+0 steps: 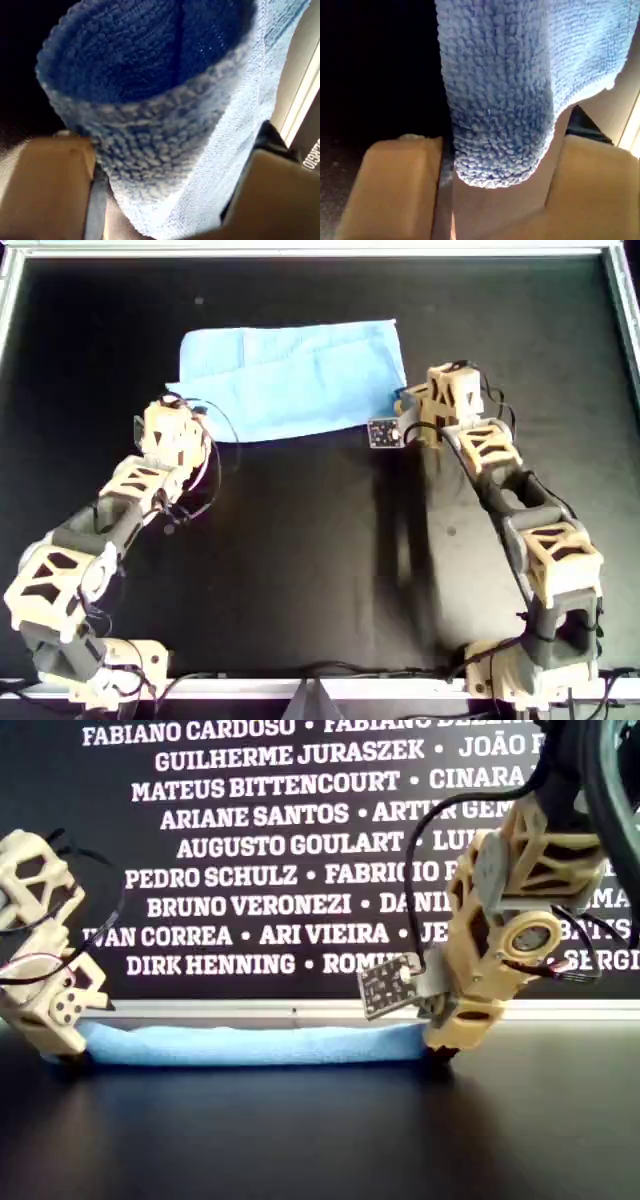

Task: Fold a cloth

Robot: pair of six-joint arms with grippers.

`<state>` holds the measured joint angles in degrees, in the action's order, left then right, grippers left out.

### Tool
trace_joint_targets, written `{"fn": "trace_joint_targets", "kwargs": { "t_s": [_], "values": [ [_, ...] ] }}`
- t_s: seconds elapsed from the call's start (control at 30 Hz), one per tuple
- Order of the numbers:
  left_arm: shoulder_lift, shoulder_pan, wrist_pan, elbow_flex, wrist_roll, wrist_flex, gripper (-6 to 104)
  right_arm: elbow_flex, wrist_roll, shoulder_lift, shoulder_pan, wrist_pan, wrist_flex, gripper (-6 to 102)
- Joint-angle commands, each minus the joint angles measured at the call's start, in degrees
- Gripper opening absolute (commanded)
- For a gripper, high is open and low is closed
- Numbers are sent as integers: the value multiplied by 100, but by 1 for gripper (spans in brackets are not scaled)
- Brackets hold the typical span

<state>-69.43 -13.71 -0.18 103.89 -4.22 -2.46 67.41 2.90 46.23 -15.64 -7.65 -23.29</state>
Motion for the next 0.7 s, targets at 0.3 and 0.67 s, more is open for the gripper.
{"fn": "trace_joint_targets", "kwargs": {
  "t_s": [0.3,0.67],
  "values": [
    [-132,88,79,-176,44,62,30,-422,35,308,26,-88,35,0],
    [-123,79,88,-272,44,70,0,-316,35,308,70,-88,35,0]
  ]
}}
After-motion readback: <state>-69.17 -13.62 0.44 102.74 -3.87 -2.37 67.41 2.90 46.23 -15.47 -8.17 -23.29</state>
